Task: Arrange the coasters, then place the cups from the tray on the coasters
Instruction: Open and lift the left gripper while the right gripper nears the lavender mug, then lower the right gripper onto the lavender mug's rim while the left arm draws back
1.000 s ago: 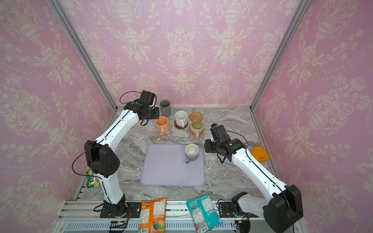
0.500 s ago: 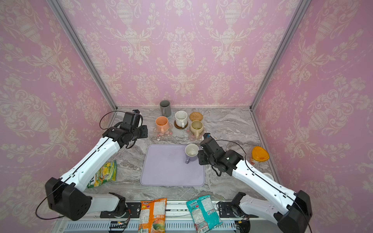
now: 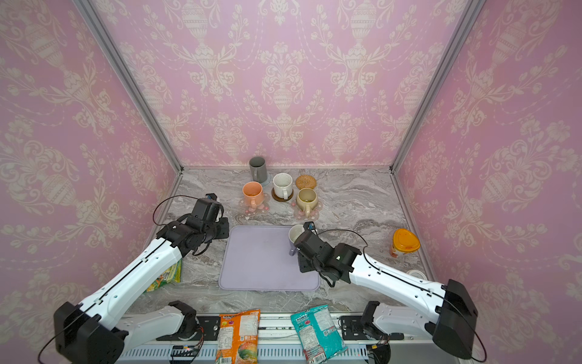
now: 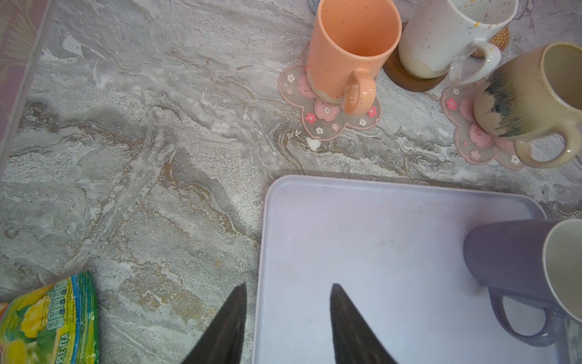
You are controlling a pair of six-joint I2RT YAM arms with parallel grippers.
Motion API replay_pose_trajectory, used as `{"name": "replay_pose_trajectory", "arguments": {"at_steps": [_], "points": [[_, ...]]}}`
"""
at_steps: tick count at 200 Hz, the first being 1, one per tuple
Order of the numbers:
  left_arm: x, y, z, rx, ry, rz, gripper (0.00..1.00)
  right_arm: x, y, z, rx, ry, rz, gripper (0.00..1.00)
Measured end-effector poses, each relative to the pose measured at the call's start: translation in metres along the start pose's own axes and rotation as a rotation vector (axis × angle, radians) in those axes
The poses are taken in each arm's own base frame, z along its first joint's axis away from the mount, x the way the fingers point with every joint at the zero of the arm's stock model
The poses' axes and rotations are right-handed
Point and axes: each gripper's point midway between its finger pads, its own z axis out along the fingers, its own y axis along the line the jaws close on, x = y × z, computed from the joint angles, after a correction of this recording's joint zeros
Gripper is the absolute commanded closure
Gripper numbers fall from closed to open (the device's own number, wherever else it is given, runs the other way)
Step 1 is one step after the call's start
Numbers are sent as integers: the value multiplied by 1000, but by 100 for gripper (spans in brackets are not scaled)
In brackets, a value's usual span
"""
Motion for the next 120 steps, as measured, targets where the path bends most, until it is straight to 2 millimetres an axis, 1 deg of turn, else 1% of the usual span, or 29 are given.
{"name": "replay_pose_trajectory", "arguments": {"at_steps": [10,39,58,75,90,120], "points": [[4,-2,1,3,7,3,54,3,5,4,-2,6,-4,60],[16,-1,7,-1,31,5,55,8,18,15,-14,15,-13,79],[19,-1,9,-4,35,-1,55,12,24,24,-13,28,-26,86],[19,-1,10,-3,33,-1,55,14,28,31,-4,43,-50,90],[17,-2,12,0,28,-3,56,11,33,36,-1,48,-63,93],[20,-3,20,-8,43,1,55,3,45,43,-8,42,-94,94]]}}
